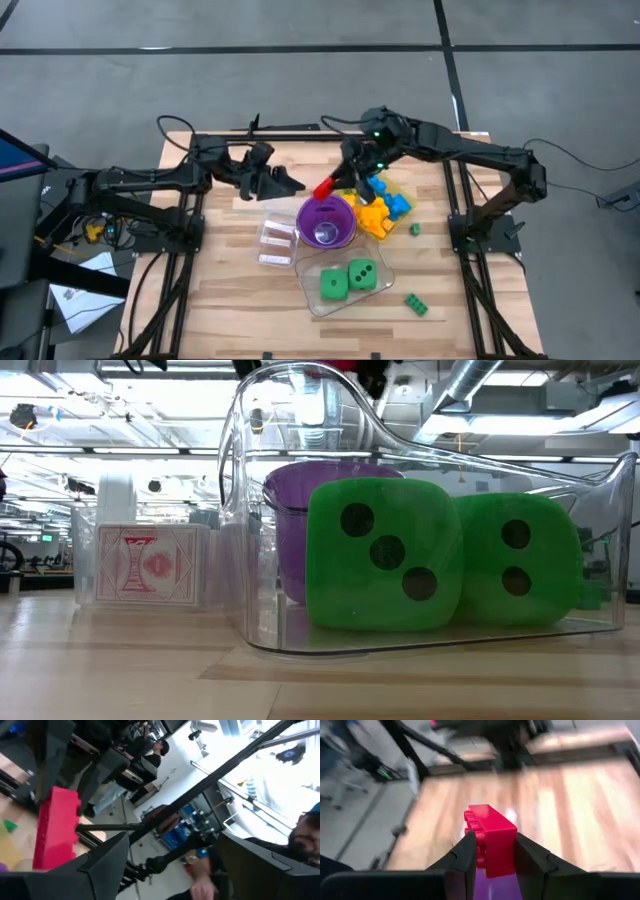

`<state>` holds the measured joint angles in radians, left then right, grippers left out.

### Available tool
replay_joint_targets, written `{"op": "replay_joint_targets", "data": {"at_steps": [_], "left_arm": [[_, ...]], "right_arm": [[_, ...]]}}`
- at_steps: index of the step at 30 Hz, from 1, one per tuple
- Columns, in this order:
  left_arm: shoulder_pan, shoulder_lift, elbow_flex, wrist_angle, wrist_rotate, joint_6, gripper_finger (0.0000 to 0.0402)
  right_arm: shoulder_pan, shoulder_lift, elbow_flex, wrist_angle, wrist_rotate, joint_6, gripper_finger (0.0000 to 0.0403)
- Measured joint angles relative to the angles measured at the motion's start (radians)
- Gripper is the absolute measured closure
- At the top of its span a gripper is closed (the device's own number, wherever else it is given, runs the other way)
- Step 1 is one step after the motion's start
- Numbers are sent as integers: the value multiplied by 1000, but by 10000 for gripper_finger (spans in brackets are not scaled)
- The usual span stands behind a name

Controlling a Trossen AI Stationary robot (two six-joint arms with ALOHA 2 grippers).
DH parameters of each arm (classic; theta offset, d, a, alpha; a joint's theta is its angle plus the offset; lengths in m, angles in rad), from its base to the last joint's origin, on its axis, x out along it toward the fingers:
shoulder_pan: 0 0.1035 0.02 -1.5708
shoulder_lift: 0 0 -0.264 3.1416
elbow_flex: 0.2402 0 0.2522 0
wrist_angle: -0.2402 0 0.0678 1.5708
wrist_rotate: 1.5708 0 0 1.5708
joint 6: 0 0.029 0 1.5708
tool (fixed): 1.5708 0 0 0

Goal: Pick & Place Toys
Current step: Put the red game piece into the yellow bin

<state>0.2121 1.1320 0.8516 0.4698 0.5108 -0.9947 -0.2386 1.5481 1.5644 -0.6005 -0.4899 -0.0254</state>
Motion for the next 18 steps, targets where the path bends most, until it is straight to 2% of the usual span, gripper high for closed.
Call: {"op": "replay_joint_targets", "data": {"at_steps": [3,10,14,18], "left_arm": [[21,0,0,-15,15,46,100],[58,0,0,-68,38,110,100],[57,0,0,-113,38,145,100],[24,0,0,-236,46,190,101]], "right_arm": [[-9,-44,-1,-105,95,0,309],[-20,-134,0,-344,400,55,309],[-39,-174,0,-451,473,133,309],[-46,-212,-13,-524,533,193,309]]}}
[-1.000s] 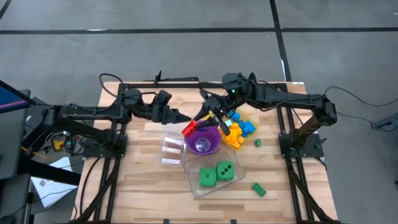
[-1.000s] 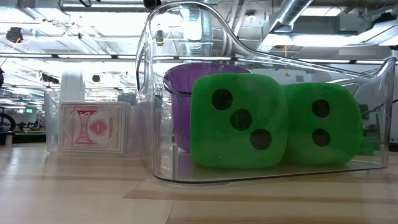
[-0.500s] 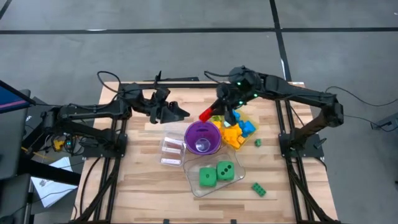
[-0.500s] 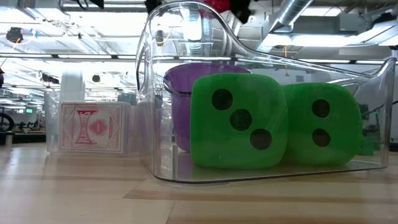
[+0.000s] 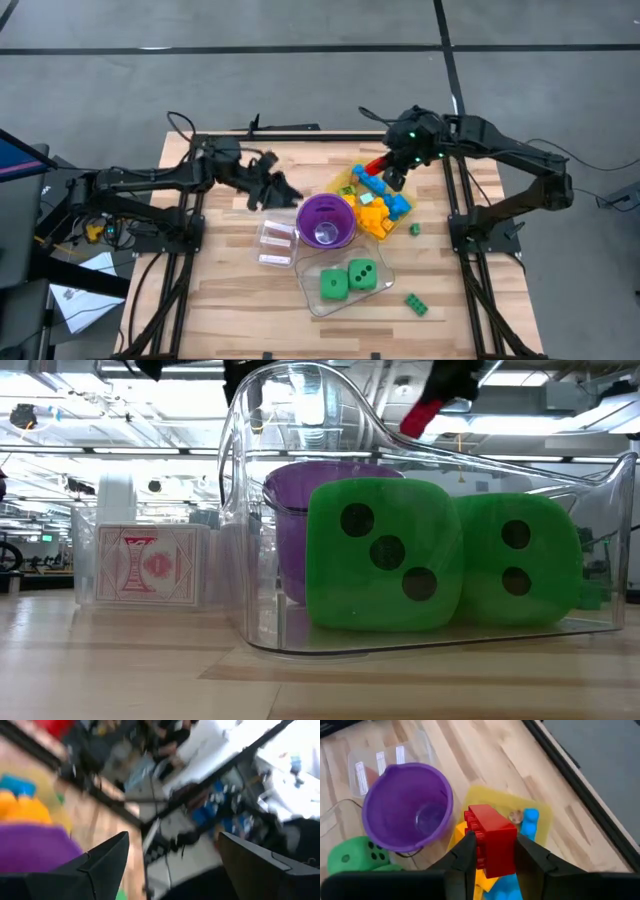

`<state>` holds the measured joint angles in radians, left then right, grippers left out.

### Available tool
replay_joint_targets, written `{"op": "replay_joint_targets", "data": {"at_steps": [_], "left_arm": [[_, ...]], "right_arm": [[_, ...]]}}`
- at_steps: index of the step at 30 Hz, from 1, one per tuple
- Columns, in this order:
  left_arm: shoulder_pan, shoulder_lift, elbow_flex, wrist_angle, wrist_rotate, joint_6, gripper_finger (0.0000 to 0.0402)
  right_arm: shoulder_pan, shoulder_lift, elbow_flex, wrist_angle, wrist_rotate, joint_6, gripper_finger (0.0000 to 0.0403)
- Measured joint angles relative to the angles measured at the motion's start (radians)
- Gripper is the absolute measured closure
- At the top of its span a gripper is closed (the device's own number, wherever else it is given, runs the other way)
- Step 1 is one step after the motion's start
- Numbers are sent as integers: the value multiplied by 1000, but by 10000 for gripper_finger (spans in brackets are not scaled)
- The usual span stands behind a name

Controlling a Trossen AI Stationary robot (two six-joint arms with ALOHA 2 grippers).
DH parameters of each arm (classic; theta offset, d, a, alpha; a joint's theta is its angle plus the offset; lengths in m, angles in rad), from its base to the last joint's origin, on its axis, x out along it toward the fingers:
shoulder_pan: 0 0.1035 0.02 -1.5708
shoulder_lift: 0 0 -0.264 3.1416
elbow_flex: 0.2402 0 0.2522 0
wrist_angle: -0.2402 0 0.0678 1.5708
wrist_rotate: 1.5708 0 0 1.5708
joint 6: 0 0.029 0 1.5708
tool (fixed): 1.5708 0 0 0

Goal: Pick & Place Toys
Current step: Put the red game piece into the yellow bin

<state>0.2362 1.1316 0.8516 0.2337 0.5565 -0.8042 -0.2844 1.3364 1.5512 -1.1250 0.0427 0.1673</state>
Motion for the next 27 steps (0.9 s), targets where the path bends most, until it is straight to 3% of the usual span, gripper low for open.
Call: {"op": "replay_joint_targets", "data": {"at_steps": [7,13,20,27], "left_arm": [[-130,0,0,-181,97,35,119],[-260,0,0,-196,70,-5,149],[-364,0,0,-279,-51,-117,181],[-488,0,0,-378,-114,-117,202]], "right_arm": [[0,-104,-171,15,9,113,309],[0,-136,-341,220,-47,198,309],[-34,45,-376,402,-43,181,309],[-96,168,-376,435,-71,164,309]]}}
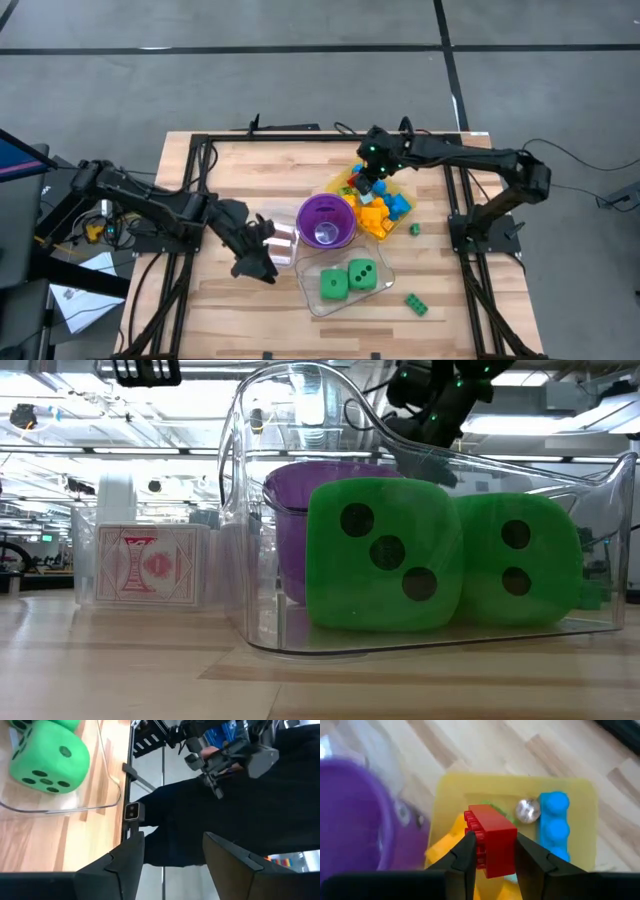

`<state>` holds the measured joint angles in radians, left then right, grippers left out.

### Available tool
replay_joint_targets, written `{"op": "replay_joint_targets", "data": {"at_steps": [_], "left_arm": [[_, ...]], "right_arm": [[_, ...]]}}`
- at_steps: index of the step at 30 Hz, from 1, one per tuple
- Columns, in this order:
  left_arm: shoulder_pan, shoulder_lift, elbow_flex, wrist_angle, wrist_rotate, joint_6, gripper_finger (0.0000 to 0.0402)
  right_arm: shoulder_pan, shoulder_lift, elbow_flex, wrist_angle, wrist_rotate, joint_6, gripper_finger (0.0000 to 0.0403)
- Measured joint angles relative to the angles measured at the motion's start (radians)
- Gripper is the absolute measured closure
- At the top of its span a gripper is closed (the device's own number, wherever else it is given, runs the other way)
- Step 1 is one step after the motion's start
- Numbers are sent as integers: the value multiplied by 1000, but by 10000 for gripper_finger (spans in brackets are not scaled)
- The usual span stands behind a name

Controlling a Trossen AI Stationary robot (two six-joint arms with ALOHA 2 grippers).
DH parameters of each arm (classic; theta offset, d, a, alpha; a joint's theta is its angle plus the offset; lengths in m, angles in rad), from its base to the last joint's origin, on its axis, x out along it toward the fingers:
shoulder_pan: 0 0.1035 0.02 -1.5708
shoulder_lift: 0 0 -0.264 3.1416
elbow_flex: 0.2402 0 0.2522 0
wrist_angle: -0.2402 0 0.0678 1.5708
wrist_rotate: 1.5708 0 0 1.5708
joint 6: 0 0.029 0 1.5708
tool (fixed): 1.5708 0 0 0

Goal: Pick & Place Toys
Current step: Put the red game piece into the yellow bin

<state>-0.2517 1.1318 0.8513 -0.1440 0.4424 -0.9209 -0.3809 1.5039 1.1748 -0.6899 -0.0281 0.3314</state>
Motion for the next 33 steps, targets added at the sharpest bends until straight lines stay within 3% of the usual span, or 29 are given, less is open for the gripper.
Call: {"op": "replay_joint_targets", "data": {"at_steps": [5,11,28,33], "left_arm": [[-48,0,-21,-3,-97,2,214],[-56,0,-40,-2,-108,-4,225],[-56,0,-48,4,-170,-32,236],[-56,0,-48,5,-187,-38,238]], "right_arm": [[-34,43,0,38,-1,-15,309],[-50,102,-2,40,-76,-75,309],[-16,108,-2,71,-71,-80,309],[-11,107,-2,74,-76,-80,267]]}}
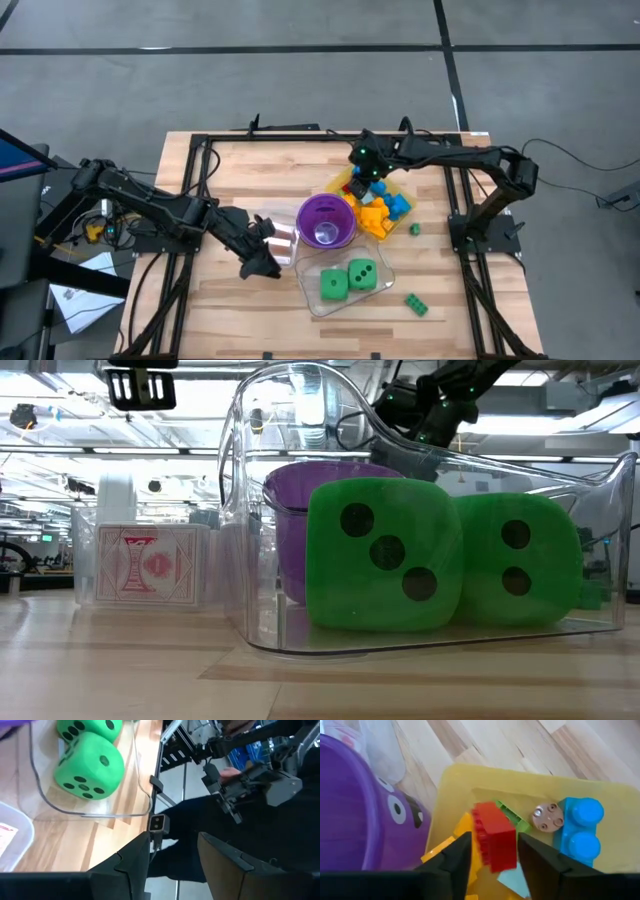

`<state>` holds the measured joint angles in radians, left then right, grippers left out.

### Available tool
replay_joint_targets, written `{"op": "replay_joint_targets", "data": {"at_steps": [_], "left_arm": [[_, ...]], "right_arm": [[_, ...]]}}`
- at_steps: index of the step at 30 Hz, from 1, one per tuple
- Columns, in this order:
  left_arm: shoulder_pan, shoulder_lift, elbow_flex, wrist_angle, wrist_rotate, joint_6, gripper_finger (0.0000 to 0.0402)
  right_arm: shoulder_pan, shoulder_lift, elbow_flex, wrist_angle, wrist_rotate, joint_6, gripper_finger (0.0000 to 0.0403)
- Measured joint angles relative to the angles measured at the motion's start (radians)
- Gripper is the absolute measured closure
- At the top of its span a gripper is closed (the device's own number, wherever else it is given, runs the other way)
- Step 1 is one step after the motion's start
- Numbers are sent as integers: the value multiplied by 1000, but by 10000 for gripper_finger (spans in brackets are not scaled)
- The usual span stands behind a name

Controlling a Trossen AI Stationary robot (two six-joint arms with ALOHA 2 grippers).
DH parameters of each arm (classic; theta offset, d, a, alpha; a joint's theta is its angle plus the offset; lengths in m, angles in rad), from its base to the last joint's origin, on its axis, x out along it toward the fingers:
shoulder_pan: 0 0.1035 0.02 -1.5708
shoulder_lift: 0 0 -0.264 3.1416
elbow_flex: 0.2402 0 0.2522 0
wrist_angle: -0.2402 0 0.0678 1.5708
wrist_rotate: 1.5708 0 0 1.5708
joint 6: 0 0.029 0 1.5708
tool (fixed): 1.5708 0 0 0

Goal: Pick & Place Toys
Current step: Put the red game piece into the yellow bin, then put the green game piece into the yellow bin

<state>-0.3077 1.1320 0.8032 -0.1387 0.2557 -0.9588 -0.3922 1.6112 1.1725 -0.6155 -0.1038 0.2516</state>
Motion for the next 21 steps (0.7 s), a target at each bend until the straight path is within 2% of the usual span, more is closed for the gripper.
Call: {"op": "replay_joint_targets", "data": {"at_steps": [5,9,15,21], "left_arm": [[0,0,0,0,-50,0,237],[0,0,0,0,-66,1,234],[0,0,1,-1,-73,10,237],[0,0,1,1,-108,11,236]], "right_arm": [[6,-11,0,26,0,1,205],[6,-30,0,28,-1,2,171],[6,-113,0,-23,-1,12,164],[9,-238,1,-224,53,119,165]]}}
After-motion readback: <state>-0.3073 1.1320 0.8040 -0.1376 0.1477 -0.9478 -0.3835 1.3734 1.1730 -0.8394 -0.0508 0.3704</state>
